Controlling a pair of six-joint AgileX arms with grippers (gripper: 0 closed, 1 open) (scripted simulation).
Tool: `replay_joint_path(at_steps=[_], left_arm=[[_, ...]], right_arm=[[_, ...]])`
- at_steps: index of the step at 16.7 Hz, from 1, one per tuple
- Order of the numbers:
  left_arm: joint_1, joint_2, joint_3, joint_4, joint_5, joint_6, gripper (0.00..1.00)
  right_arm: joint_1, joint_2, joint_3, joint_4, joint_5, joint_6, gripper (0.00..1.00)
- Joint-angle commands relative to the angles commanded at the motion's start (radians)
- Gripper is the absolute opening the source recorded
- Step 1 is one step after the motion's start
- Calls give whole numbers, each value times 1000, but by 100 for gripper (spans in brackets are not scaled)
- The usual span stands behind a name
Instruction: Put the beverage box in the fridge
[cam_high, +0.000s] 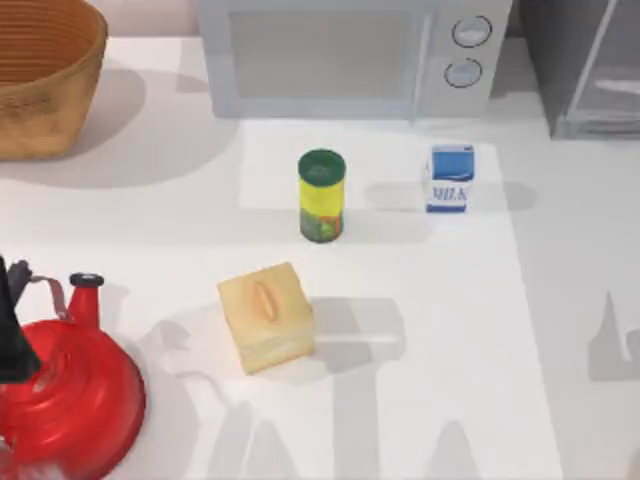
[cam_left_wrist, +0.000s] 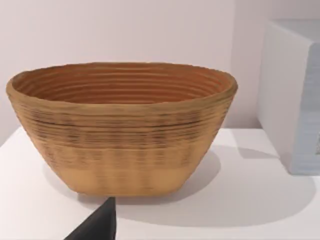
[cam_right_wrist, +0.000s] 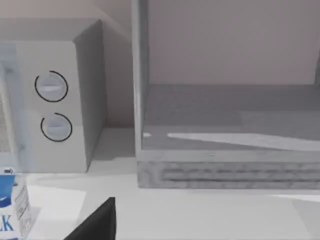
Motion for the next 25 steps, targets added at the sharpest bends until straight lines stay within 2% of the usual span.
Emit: replay_joint_path(at_steps=[5,9,12,18,25], left_arm=[[0,0,0,0,0,0,100],[0,0,0,0,0,0,100],[0,0,0,0,0,0,100],[0,0,0,0,0,0,100],[0,0,0,0,0,0,100]], right_arm=[[37,58,21,47,26,14,100],[151,280,98,214,111,49,100],[264,548,185,397,201,75,100],[476,1263,413,847,398,89,100],[613,1999,676,1333,581,63,100]])
